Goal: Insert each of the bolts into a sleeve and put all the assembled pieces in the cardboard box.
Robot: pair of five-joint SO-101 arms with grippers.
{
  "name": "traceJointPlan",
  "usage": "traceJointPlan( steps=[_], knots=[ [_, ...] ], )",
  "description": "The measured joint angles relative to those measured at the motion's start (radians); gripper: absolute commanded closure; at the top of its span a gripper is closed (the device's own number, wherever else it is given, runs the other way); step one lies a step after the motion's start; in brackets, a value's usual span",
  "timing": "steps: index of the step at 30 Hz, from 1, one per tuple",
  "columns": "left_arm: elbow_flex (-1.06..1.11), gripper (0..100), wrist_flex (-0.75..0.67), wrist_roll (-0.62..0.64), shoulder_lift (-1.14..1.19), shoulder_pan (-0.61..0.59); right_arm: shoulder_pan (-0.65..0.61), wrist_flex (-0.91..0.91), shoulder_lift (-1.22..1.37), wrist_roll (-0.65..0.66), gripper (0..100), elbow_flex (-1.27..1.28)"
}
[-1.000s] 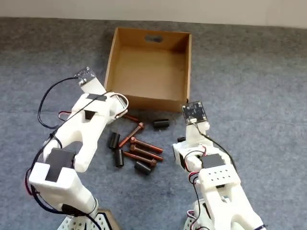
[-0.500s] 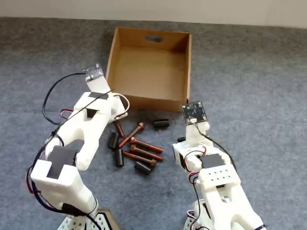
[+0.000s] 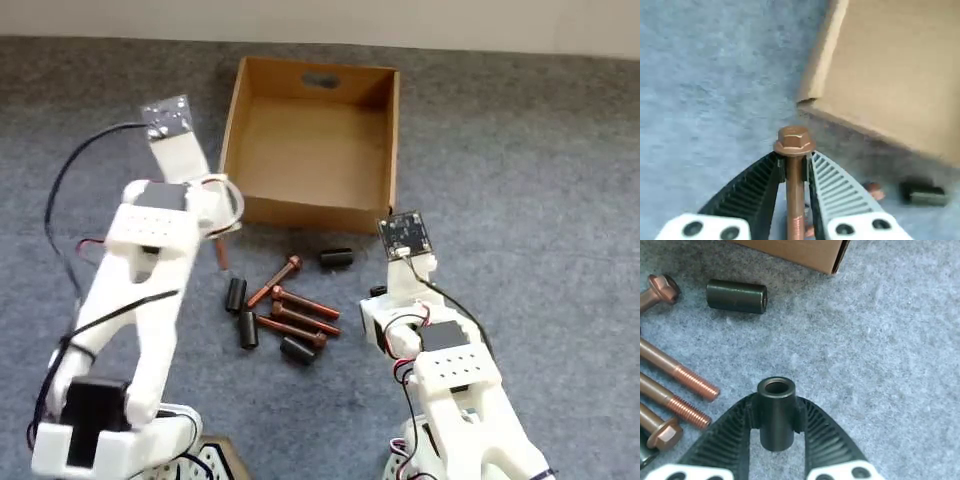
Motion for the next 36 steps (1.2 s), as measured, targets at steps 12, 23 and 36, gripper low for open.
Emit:
traceJointPlan(
  steps=[12, 23, 36],
  knots=[
    [0.302, 96, -0.109, -0.465, -0.017, -0.097, 0.000, 0.000, 0.000, 0.000, 99.2, 0.000],
    [0.411, 85, -0.287, -0.468, -0.020, -0.097, 0.000, 0.000, 0.000, 0.000, 99.2, 0.000],
    [0.433, 87, -0.287, -0.468, -0.021, -0.098, 0.000, 0.000, 0.000, 0.000, 99.2, 0.000]
  ],
)
